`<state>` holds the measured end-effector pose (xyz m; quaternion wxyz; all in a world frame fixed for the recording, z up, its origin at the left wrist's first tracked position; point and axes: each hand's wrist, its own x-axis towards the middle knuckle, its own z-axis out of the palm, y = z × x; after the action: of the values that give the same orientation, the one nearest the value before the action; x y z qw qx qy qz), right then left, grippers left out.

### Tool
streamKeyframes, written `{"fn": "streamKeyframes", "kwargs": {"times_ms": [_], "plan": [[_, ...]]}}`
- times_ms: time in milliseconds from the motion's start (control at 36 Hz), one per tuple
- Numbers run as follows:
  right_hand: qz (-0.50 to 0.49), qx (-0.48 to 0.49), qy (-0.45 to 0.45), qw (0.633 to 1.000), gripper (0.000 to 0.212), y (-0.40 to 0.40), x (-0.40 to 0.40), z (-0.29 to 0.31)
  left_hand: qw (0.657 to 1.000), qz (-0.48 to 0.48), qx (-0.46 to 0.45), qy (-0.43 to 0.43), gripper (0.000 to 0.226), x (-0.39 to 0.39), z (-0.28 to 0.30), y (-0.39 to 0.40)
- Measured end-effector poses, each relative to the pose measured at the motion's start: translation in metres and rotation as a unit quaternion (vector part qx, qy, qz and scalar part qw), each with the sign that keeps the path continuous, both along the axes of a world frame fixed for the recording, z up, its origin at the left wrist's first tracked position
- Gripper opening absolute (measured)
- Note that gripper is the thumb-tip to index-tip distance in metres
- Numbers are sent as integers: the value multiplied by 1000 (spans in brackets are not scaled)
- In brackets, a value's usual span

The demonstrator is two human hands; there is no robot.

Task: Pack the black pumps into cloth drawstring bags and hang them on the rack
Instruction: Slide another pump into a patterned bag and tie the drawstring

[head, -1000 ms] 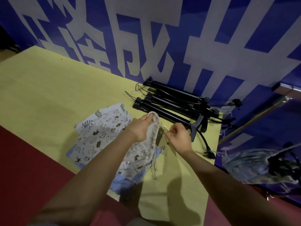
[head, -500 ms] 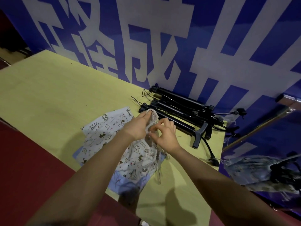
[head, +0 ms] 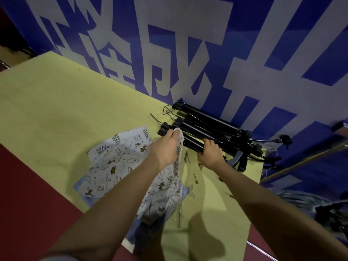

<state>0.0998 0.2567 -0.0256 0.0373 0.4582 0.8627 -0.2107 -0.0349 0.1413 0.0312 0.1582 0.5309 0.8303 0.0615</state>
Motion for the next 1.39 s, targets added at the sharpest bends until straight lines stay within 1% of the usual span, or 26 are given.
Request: {"fn": "streamKeyframes", "kwargs": {"times_ms": [83, 167, 250, 333, 417, 556, 722, 806, 861, 917, 1000, 1167, 1250, 1278, 1306, 1333, 1389], "plan": [[28, 5, -52, 998, 58, 9, 0, -8, 1000, 1, -6, 8, 70, -1, -9, 6], [52, 23, -79, 995, 58, 16, -6, -12, 1000, 5, -2, 5, 69, -3, -17, 6], [70, 20, -105, 992, 59, 23, -15, -17, 1000, 20, 13, -8, 71, -8, -23, 4], [82, 37, -110, 990, 47, 27, -20, -19, 999, 37, 27, -28, 68, -15, -27, 0], [81, 28, -95, 992, 42, 28, -21, -15, 998, 44, 40, -32, 66, -23, -31, -6], [70, 46, -36, 996, 49, 22, -21, 3, 998, 41, 40, -23, 65, -25, -33, -11], [67, 93, -12, 993, 55, 11, -14, 33, 998, 30, 43, -18, 67, -14, -21, -13], [57, 80, -2, 995, 59, 1, -8, 47, 999, 20, 46, 5, 67, -16, -14, -18], [36, 63, -2, 997, 63, -5, -5, 58, 998, 24, 54, 10, 64, -18, -10, -20], [19, 73, -4, 997, 63, -11, 0, 67, 998, 31, 57, 7, 58, -19, -3, -24], [3, 96, 3, 995, 56, -16, 8, 77, 997, 44, 64, -6, 50, -17, 7, -29], [-7, 101, 33, 994, 49, -25, 24, 99, 994, 76, 69, -29, 44, -6, 23, -34], [-13, 86, 33, 996, 49, -31, 35, 102, 988, 89, 120, -42, 28, -3, 30, -39], [-24, 75, 39, 996, 49, -33, 38, 102, 983, 101, 145, -47, 28, -2, 32, -40], [-35, 63, 49, 996, 47, -36, 41, 102, 978, 113, 168, -51, 35, -1, 35, -41], [-45, 56, 60, 996, 47, -38, 44, 101, 973, 124, 186, -54, 48, 0, 38, -42], [-50, 51, 76, 995, 47, -41, 49, 100, 969, 127, 206, -43, 82, 2, 43, -42]]}}
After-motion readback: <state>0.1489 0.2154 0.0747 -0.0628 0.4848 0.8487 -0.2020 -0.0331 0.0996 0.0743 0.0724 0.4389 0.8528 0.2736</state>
